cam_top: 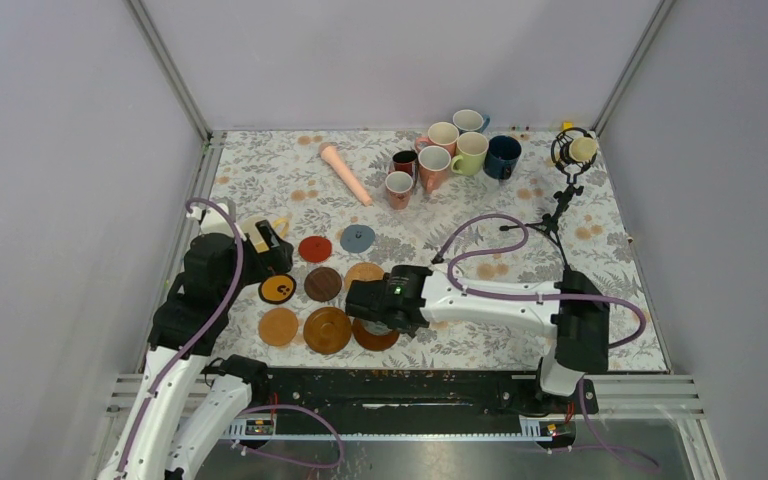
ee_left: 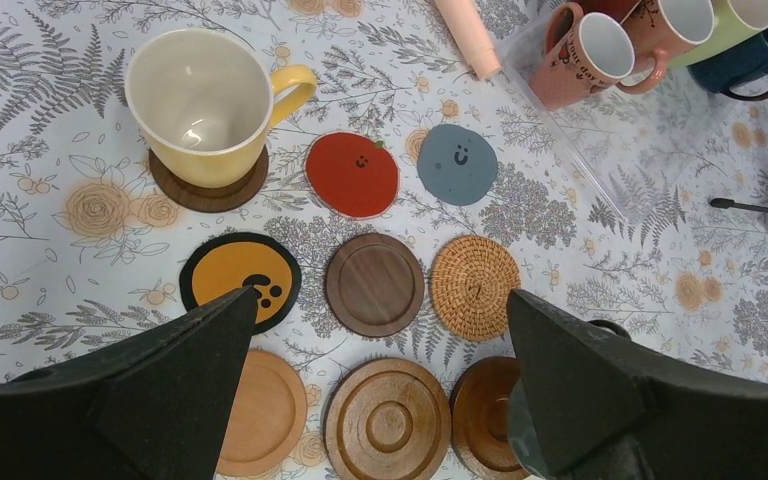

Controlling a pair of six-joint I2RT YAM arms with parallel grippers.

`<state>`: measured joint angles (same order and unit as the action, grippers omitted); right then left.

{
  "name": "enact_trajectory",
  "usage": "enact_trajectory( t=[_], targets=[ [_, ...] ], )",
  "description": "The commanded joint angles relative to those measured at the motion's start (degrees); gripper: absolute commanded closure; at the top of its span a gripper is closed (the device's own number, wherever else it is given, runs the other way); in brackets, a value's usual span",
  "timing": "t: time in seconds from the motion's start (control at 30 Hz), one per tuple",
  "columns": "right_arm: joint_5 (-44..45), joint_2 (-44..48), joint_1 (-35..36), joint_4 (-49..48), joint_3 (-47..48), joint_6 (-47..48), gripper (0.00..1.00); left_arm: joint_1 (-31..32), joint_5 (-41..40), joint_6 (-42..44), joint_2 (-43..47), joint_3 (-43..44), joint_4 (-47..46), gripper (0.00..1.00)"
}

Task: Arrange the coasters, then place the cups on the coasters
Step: Place the cup on the coaster.

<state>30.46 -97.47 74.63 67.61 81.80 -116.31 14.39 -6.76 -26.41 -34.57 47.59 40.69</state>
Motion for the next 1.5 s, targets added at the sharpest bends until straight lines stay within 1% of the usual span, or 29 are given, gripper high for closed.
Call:
enact_trajectory(
  t=[0.0,0.23,0.5,0.6,0.73,0.93,1.0,1.07,1.2,1.27,1.3,1.33,1.37,1.4,1.43,1.47],
  targets=[
    [2.16,-1.09,0.62,2.89,1.79,-5.25,1.00,0.44,-2.60,-0.03,0.92,1.62,-1.39,0.01],
    [0.21,-3.43,0.64,1.61,2.29,-4.09,1.00,0.51,-3.14,-0.13,0.90,1.72,-1.14,0.01],
    [-0.94,-4.49,0.63,0.11,1.96,-3.18,0.95,0.48,-3.30,-0.22,0.72,1.80,-1.04,0.01],
    [-1.38,-5.17,0.61,0.42,2.61,-3.08,0.89,0.50,-3.28,-0.22,0.70,1.79,-0.97,0.01],
    [-2.30,-6.03,0.60,0.83,3.05,-2.94,0.84,0.51,-3.51,-0.22,0.75,1.80,-0.97,0.01],
    [-2.06,-5.80,0.60,2.15,4.14,-3.18,0.60,0.53,-3.62,-0.22,0.99,1.80,-0.85,0.01],
    [-1.34,-5.27,0.64,3.10,5.23,-2.71,0.55,0.53,-3.69,-0.21,1.04,1.80,-0.86,0.01],
    [-0.45,-4.50,0.62,3.53,6.22,-2.02,0.53,0.60,-3.65,-0.19,1.14,1.81,-0.83,0.01],
    [2.66,-1.34,0.63,2.76,7.41,1.89,0.54,0.67,-3.95,-0.22,1.27,1.80,-0.74,0.01],
    [5.23,1.06,0.56,-1.02,5.79,6.43,0.54,0.72,-4.01,-0.13,1.18,1.80,-0.78,0.01],
    [7.07,2.43,0.52,-4.04,4.34,10.79,0.55,0.66,-3.99,-0.13,1.16,1.80,-0.78,0.01],
    [9.06,4.32,0.51,-8.53,2.05,16.83,0.55,0.75,-4.02,-0.06,1.24,1.80,-0.73,0.01],
    [10.18,6.47,0.21,-14.28,-1.00,23.74,0.52,0.78,-4.13,0.00,1.30,1.81,-0.72,0.01],
    [9.21,8.92,-0.58,-23.22,-4.83,38.82,0.48,0.81,-4.33,0.03,1.38,1.80,-0.75,0.01],
    [6.34,12.00,-1.64,-35.09,-9.84,52.52,0.47,0.75,-4.35,0.09,1.44,1.85,-0.77,0.01],
    [1.45,14.62,-3.02,-47.86,-14.38,63.13,0.45,0.78,-4.47,0.10,1.45,1.83,-0.78,0.01]
  ],
)
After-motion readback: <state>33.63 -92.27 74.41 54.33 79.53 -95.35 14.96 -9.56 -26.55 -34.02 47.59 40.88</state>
